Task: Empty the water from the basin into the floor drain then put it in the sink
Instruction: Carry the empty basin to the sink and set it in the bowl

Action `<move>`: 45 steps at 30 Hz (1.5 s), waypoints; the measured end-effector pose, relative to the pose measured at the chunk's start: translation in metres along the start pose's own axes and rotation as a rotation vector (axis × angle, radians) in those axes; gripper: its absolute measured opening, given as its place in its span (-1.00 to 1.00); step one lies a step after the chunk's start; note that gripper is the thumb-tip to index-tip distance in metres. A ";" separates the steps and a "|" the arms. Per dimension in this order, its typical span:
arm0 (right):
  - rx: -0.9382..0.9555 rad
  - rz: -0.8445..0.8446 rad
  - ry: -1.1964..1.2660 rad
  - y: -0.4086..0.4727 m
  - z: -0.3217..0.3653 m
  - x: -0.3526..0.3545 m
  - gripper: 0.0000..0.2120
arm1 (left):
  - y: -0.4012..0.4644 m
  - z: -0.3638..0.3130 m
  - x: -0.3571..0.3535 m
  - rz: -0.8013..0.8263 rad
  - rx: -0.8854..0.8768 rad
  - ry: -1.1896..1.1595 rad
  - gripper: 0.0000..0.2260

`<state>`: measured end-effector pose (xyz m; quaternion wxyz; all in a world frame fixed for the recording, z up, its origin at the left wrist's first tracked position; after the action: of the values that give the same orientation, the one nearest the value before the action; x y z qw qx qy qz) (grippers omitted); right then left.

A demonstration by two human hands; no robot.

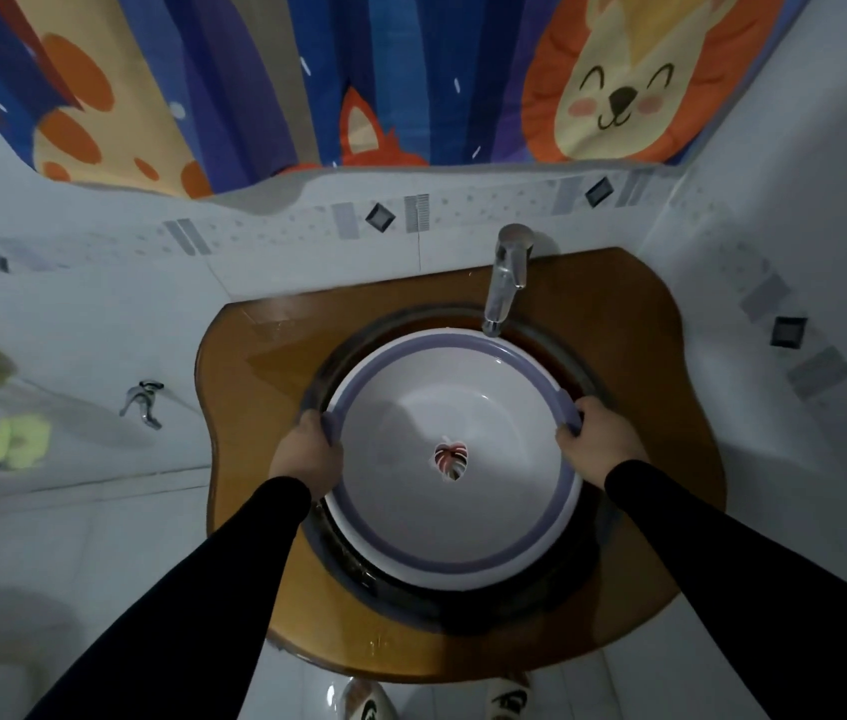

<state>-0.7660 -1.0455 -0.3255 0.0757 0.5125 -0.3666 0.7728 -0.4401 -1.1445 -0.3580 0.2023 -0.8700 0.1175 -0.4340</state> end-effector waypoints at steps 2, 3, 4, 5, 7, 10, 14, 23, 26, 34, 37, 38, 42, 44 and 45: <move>-0.004 0.005 -0.036 0.005 0.002 -0.002 -0.67 | 0.004 0.002 -0.005 -0.007 0.004 0.002 -0.72; -0.004 0.006 -0.060 0.007 0.004 -0.003 -0.68 | 0.006 0.002 -0.006 -0.015 0.004 0.004 -0.71; -0.004 0.007 -0.082 0.010 0.004 -0.004 -0.69 | 0.009 0.001 -0.007 -0.020 0.008 0.011 -0.72; -0.008 0.004 -0.098 0.012 0.005 -0.004 -0.70 | 0.011 -0.001 -0.008 -0.020 0.018 0.023 -0.73; -0.021 -0.011 -0.120 0.015 0.006 -0.004 -0.71 | 0.014 -0.003 -0.010 0.001 0.040 0.047 -0.76; -0.029 -0.050 -0.140 0.019 0.004 -0.004 -0.73 | 0.016 -0.005 -0.016 0.040 0.040 0.096 -0.79; -0.038 -0.066 -0.187 0.028 0.002 -0.009 -0.74 | 0.018 -0.006 -0.020 0.048 0.034 0.145 -0.82; 0.044 -0.104 -0.260 0.042 -0.004 -0.020 -0.60 | 0.026 0.000 -0.017 0.041 -0.006 0.230 -0.73; 0.017 -0.068 -0.297 0.043 -0.005 -0.025 -0.59 | 0.028 0.003 -0.016 -0.007 -0.037 0.244 -0.75; 0.020 -0.130 -0.207 0.046 -0.007 -0.026 -0.60 | 0.029 0.007 -0.020 0.020 0.017 0.299 -0.85; 0.060 -0.142 -0.195 0.044 -0.008 -0.026 -0.59 | 0.031 0.008 -0.020 0.028 0.028 0.282 -0.87; 0.066 -0.145 -0.202 0.043 -0.008 -0.025 -0.58 | 0.032 0.008 -0.021 0.032 0.030 0.279 -0.87; 0.070 -0.138 -0.222 0.041 -0.008 -0.024 -0.55 | 0.031 0.008 -0.023 0.033 0.028 0.289 -0.88; 0.059 -0.128 -0.234 0.041 -0.008 -0.023 -0.54 | 0.030 0.009 -0.024 0.041 0.023 0.305 -0.89; 0.052 -0.125 -0.236 0.041 -0.008 -0.024 -0.54 | 0.029 0.009 -0.025 0.049 0.021 0.312 -0.90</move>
<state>-0.7809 -1.0635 -0.3671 0.0667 0.6237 -0.3200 0.7100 -0.4487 -1.1591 -0.3934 0.2015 -0.7868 0.1642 -0.5599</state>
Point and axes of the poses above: each hand's wrist, its own y-axis towards the middle knuckle, its own x-axis out of the back of the hand, z = x × y, the point moved 3 cm from there along y, towards the middle knuckle, and after that the axes turned 12 degrees about -y, right-handed, at the moved point
